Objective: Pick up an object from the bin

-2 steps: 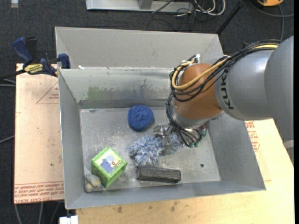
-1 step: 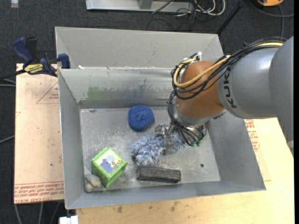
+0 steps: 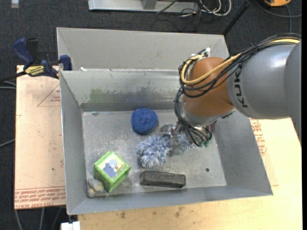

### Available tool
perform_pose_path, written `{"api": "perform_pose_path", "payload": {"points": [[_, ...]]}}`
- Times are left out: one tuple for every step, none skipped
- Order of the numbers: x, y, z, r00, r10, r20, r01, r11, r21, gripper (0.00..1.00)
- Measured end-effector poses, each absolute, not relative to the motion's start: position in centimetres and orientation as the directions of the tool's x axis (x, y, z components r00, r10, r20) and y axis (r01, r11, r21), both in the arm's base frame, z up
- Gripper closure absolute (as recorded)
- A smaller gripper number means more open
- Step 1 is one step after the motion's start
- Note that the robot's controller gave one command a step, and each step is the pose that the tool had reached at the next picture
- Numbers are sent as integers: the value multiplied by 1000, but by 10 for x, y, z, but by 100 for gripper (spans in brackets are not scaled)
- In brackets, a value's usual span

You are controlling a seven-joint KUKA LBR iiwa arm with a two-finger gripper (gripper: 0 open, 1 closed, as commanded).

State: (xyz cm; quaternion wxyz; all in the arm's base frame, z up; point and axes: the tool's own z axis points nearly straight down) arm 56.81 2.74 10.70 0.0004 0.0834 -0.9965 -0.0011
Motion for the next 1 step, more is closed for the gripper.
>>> {"api": "perform_pose_path", "payload": {"points": [[570,28,120,-986,-166,-7,-166,986,1,100]]}}
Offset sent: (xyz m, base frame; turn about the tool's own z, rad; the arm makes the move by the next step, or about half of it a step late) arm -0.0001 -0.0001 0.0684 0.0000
